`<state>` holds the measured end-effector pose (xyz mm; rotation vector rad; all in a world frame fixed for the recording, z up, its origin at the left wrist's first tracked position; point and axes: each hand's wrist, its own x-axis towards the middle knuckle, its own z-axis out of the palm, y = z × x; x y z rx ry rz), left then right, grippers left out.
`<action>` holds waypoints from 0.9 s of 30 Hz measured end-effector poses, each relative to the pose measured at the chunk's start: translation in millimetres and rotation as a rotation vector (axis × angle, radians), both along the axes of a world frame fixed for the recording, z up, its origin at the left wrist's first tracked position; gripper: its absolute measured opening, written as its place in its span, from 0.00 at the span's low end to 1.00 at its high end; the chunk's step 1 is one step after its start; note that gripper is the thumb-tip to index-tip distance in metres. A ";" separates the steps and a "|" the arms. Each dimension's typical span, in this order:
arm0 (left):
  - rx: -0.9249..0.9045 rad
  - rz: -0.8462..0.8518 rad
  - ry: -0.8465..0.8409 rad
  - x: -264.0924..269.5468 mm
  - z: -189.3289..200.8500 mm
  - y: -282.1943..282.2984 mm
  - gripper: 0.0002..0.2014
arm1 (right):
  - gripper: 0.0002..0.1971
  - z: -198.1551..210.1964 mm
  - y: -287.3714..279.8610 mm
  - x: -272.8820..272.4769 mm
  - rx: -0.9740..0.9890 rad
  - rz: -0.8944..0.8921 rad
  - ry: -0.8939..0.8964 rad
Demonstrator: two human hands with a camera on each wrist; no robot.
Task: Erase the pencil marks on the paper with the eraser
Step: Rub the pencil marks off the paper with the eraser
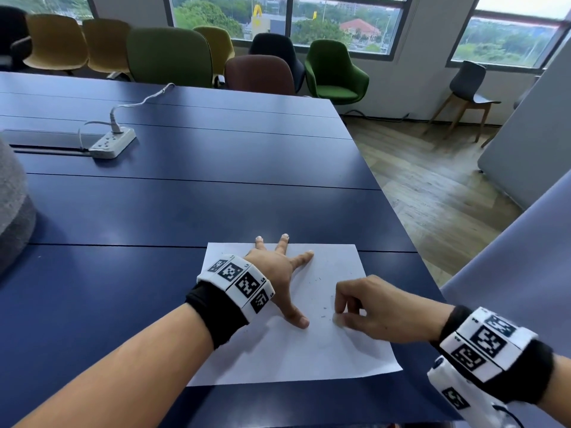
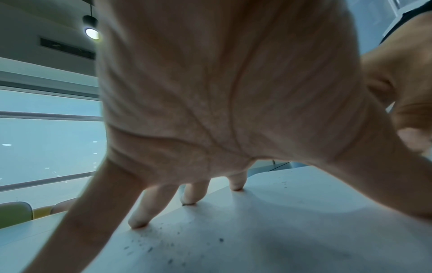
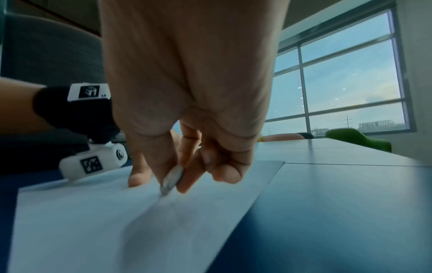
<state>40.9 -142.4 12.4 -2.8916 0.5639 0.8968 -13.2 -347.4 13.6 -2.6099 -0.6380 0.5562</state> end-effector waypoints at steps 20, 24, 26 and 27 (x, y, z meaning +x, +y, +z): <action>-0.027 0.005 0.000 0.2 -0.6 1.6 0.67 | 0.05 5.5 18.0 18.1 -0.009 0.151 0.070; -0.030 0.007 -0.006 0.2 -2.7 1.7 0.67 | 0.09 3.8 23.2 34.9 -0.022 0.059 -0.069; -0.028 0.009 -0.010 0.3 -2.6 2.2 0.67 | 0.07 0.3 22.5 36.2 0.011 0.036 -0.093; -0.027 0.005 -0.011 0.1 -2.1 1.2 0.67 | 0.05 -1.0 20.5 30.7 0.026 0.058 -0.063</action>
